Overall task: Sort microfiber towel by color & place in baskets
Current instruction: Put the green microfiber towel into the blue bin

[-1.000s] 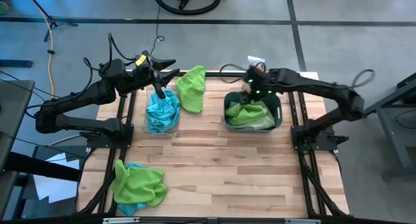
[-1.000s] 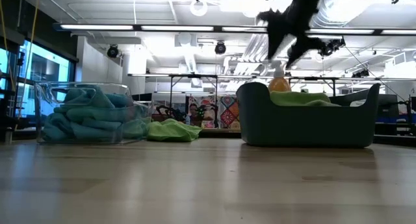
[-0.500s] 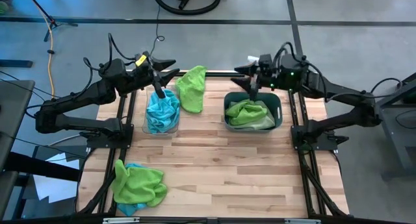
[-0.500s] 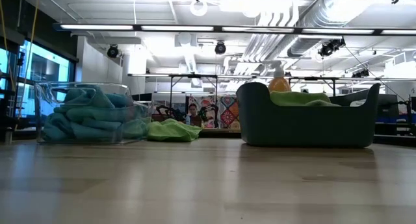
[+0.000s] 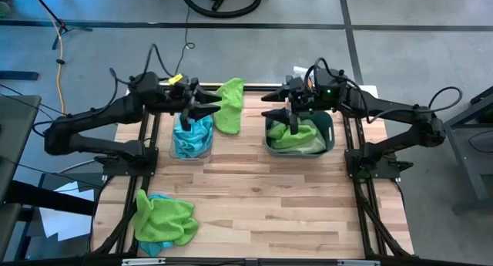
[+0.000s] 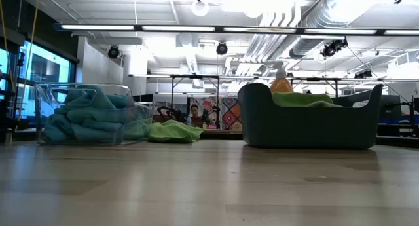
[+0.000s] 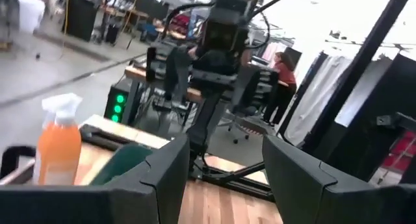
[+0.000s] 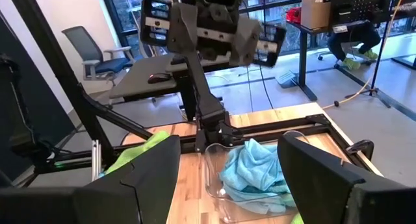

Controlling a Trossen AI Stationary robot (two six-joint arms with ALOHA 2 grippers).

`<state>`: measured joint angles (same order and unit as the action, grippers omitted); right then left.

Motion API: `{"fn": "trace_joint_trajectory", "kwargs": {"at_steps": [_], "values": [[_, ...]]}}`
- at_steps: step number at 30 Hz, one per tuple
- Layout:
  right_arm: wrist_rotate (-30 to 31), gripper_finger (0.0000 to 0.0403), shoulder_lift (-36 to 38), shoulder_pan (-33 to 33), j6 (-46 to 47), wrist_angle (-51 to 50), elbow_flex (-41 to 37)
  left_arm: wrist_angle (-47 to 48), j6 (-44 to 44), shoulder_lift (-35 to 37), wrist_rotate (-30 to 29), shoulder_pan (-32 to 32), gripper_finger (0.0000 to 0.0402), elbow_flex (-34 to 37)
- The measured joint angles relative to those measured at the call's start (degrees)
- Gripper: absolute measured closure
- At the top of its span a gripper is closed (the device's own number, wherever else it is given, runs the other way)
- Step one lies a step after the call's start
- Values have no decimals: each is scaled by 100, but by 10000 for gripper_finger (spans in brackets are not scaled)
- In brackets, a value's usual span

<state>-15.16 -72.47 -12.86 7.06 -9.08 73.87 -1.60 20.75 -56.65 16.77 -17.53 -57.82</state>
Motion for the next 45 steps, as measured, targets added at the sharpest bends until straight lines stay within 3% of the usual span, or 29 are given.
{"fn": "trace_joint_trajectory", "kwargs": {"at_steps": [4,7,15,20,26,33,45], "values": [[1,146,65,-27,-5,6,-2,92,583,-394,-66,0,218,-52],[-8,146,138,-86,43,-7,-2,742,540,-868,-51,-135,218,-437],[-2,146,186,-139,286,-110,-2,3797,-490,-2697,-640,-723,218,-2700],[2,146,186,-138,342,-242,-2,4915,-1062,-3806,-1097,-1002,218,-3616],[19,146,186,-136,632,-253,-2,5176,-1361,-4794,-1758,-1210,218,-3790],[203,147,186,-136,799,-275,-2,5341,-2077,-5746,-1915,-1399,218,-3789],[318,147,119,-133,1088,-337,-2,5461,-2441,-6510,-2545,-1566,218,-3788]]}}
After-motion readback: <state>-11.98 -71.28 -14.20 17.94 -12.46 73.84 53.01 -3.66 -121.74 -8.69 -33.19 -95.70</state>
